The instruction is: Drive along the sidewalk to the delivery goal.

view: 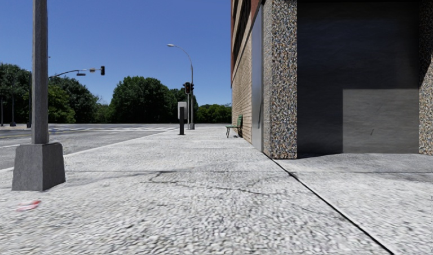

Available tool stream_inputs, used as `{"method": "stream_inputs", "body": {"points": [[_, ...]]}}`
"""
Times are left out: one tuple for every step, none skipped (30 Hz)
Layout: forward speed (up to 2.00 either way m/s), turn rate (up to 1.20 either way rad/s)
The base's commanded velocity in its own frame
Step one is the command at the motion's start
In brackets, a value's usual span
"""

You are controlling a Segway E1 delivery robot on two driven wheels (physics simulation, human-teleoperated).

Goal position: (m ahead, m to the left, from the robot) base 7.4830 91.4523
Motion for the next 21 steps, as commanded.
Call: {"method": "stream_inputs", "body": {"points": [[2.0, 0.0], [2.0, 0.0], [2.0, 0.0], [2.0, 0.02], [2.0, 0.06], [2.0, 0.07], [2.0, 0.08], [2.0, 0.08], [2.0, 0.08], [2.0, 0.08], [2.0, 0.09], [2.0, 0.09], [2.0, 0.1], [2.0, 0.1], [2.0, 0.12], [2.0, 0.14], [2.0, 0.14], [2.0, 0.17], [2.0, 0.18], [2.0, 0.19], [2.0, 0.19]]}}
